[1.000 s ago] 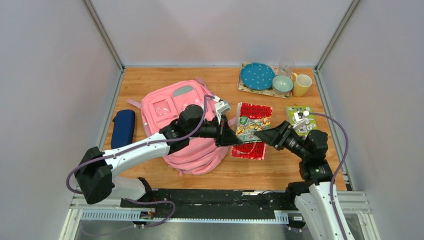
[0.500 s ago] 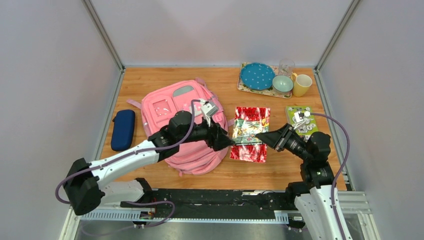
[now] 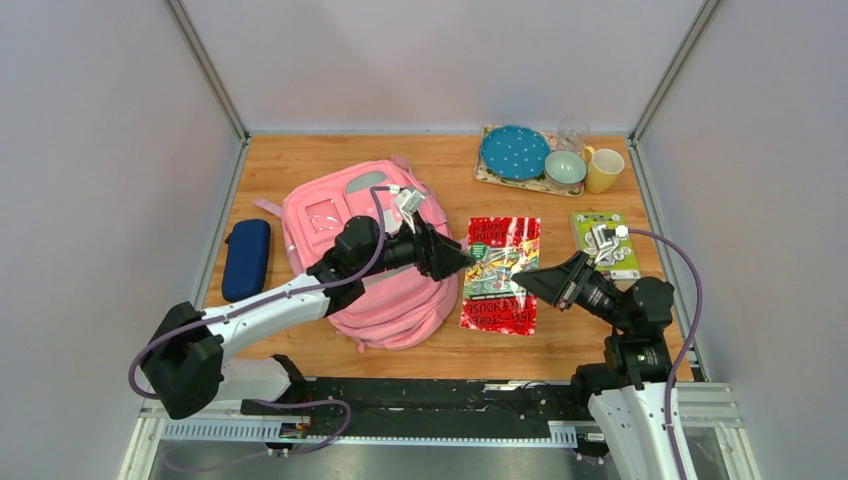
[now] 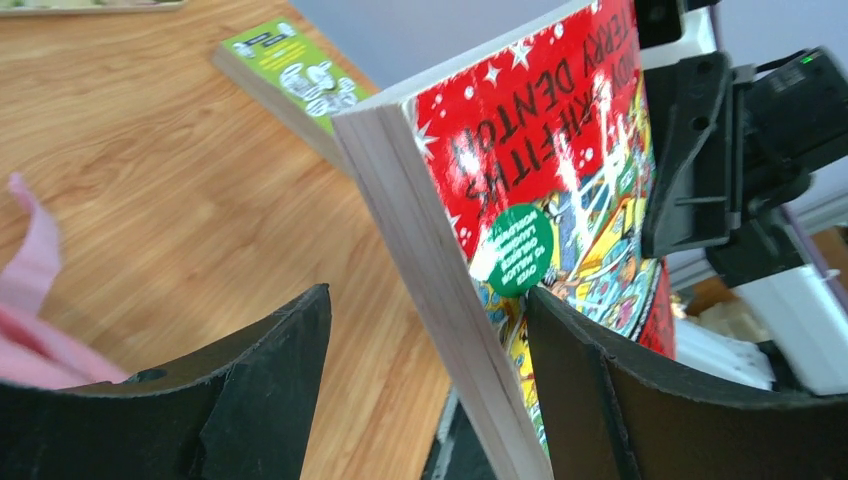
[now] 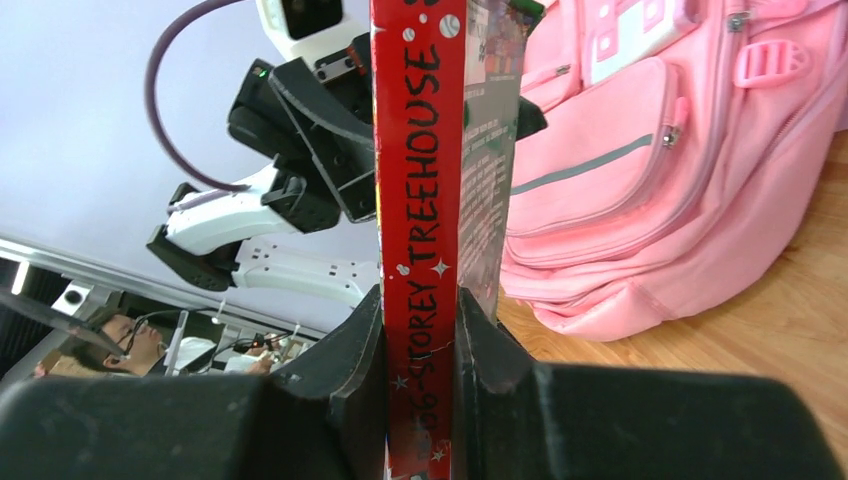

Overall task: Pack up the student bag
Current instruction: Pick up the book from the center of the board.

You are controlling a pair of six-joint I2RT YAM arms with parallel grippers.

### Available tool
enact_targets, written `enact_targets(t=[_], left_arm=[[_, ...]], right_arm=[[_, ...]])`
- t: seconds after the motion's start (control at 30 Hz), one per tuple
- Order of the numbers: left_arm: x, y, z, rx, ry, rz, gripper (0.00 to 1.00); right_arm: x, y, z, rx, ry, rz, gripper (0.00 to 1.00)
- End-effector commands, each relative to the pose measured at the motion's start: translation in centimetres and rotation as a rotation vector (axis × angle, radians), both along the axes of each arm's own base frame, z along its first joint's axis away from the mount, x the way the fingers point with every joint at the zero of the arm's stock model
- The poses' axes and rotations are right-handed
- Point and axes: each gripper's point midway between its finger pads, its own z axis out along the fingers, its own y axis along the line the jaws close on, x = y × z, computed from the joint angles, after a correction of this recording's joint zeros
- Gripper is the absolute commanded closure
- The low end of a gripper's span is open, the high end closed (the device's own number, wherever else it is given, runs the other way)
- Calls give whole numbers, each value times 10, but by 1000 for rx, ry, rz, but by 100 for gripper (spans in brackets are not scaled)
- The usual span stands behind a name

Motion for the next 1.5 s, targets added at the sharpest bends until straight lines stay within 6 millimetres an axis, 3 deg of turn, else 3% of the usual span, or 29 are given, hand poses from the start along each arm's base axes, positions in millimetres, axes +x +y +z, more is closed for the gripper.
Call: enact_targets(t=[0.0, 0.47, 0.57, 0.67, 0.7, 0.73, 0.77, 0.8, 0.83, 0.9, 0.93, 0.97, 1.0, 1.03, 1.07, 1.2, 1.27, 1.4, 1.47], left_arm=[[-11, -9, 58, -220, -60, -102, 21], [-44, -12, 69, -373, -3, -336, 20], [-50, -12, 77, -415, -7, -388, 20], [-49, -10, 78, -418, -19, -386, 51], [-47, -8, 72, -405, -8, -374, 81], [-47, -4, 73, -402, -14, -359, 94], [-40, -2, 65, -377, -7, -320, 100], [-38, 1, 55, -354, 10, -296, 100], [-38, 6, 57, -348, -4, -271, 100], [-24, 12, 31, -269, 32, -156, 100], [-23, 19, 34, -258, 19, -109, 100], [-8, 26, 20, -215, 42, 3, 100], [-4, 35, 5, -190, 66, 67, 100], [-3, 47, 13, -208, 52, 125, 100], [12, 60, 0, -183, 90, 249, 100], [23, 98, -14, -171, 113, 462, 100], [27, 114, -1, -229, 88, 540, 100], [24, 121, 7, -344, 112, 556, 100], [21, 119, 19, -431, 126, 525, 100]], right_arm=[[-28, 4, 51, 57, -155, 81, 100], [-37, 7, 69, 95, -190, 143, 100], [-29, 8, 60, 71, -149, 144, 100], [-17, 9, 51, 25, -119, 128, 100], [-16, 8, 55, 9, -133, 116, 100], [-12, 7, 45, -10, -72, 108, 100], [-2, 6, 39, -49, -77, 77, 100], [5, 4, 36, -70, -59, 49, 100], [9, 1, 28, -99, 4, 20, 99], [33, -10, 13, -168, 62, -97, 83], [35, -14, 7, -194, 117, -133, 71], [44, -22, 1, -222, 139, -201, 53], [47, -27, -3, -242, 150, -233, 49], [47, -31, -8, -254, 174, -260, 44], [49, -36, -16, -264, 190, -301, 38], [39, -39, -34, -254, 197, -322, 34], [31, -32, -37, -208, 199, -282, 31], [25, -20, -65, -142, 278, -213, 25], [27, -17, -65, -114, 280, -221, 22]])
